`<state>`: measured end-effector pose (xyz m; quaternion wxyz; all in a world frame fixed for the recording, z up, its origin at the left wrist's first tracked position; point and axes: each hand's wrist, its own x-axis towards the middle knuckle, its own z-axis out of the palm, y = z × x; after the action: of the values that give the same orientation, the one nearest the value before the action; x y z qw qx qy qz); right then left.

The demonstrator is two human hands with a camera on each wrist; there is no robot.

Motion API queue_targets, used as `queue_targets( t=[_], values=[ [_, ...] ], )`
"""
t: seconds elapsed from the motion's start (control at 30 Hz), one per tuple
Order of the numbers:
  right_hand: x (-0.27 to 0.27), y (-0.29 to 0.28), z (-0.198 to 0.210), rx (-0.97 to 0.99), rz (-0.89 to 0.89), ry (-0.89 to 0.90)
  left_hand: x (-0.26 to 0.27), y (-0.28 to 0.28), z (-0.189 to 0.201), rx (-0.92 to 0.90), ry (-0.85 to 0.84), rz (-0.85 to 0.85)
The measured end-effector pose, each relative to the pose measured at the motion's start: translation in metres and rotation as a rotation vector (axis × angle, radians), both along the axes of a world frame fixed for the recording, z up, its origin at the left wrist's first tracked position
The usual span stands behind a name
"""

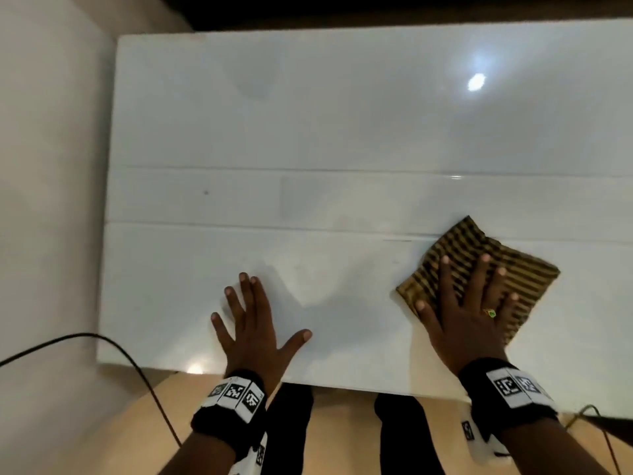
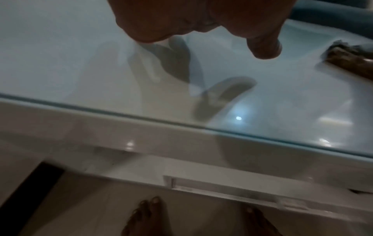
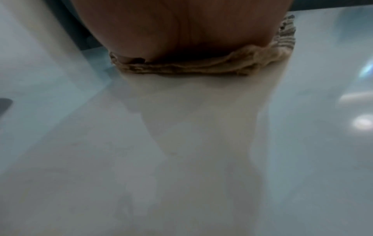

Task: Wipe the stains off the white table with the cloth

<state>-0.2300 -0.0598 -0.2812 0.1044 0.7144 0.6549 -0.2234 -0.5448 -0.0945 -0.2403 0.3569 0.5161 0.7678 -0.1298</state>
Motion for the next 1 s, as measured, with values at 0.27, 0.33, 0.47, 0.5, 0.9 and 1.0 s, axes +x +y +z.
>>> queue_targets(
  t=[0.27,0.33,0.47,0.5,0.9,1.0],
  values=[
    [-0.177,0.007,0.001,0.013,0.233,0.047,-0.160,-0.047,-0.020,0.127,0.101,0.379],
    [-0.228,0.009,0.001,0.014,0.281,0.063,-0.184,-0.057,-0.022,0.166,0.096,0.445],
    [-0.329,0.014,-0.002,0.033,0.435,0.121,-0.221,-0.073,-0.029,0.264,0.021,0.590],
    [-0.355,0.016,-0.003,0.026,0.451,0.133,-0.229,-0.079,-0.030,0.308,-0.032,0.612],
    [-0.492,-0.026,0.001,0.006,0.876,0.296,-0.241,-0.075,-0.003,0.448,-0.207,1.098],
    [-0.474,-0.040,0.001,0.006,0.902,0.326,-0.243,-0.082,-0.006,0.401,-0.166,0.987]
  ],
)
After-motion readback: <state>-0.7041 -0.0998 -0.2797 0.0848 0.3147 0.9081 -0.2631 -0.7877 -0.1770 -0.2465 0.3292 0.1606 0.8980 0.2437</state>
